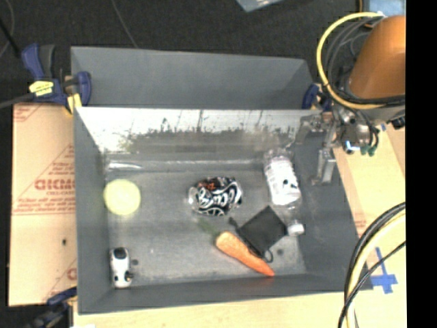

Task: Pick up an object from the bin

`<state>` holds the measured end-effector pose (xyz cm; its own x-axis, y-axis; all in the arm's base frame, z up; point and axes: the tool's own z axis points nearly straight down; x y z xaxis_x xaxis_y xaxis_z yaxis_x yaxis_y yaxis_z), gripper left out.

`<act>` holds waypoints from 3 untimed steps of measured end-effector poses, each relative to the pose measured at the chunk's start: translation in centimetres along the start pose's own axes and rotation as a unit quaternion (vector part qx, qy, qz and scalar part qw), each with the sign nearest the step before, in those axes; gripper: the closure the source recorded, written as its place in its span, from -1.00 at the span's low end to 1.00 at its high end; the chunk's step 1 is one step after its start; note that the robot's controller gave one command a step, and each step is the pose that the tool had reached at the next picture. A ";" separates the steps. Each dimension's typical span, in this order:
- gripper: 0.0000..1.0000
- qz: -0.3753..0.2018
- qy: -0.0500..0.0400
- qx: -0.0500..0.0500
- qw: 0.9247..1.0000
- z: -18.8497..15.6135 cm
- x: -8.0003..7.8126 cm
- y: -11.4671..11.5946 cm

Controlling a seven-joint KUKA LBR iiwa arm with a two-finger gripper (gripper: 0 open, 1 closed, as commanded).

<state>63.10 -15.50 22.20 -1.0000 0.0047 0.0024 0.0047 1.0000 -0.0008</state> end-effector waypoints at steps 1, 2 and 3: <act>-1.00 -0.001 -0.004 0.001 1.000 -0.5 -0.1 0.1; -1.00 -0.051 -0.004 0.001 0.999 4.5 0.7 3.8; -1.00 -0.029 -0.005 0.001 1.000 6.2 0.3 9.8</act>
Offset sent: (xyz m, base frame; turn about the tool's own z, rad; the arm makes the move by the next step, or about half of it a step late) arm -0.0257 0.1169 -0.1520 -0.3120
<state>62.84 -5.73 15.98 -0.9985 -0.0537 -0.0078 -0.0537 0.9986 -0.0021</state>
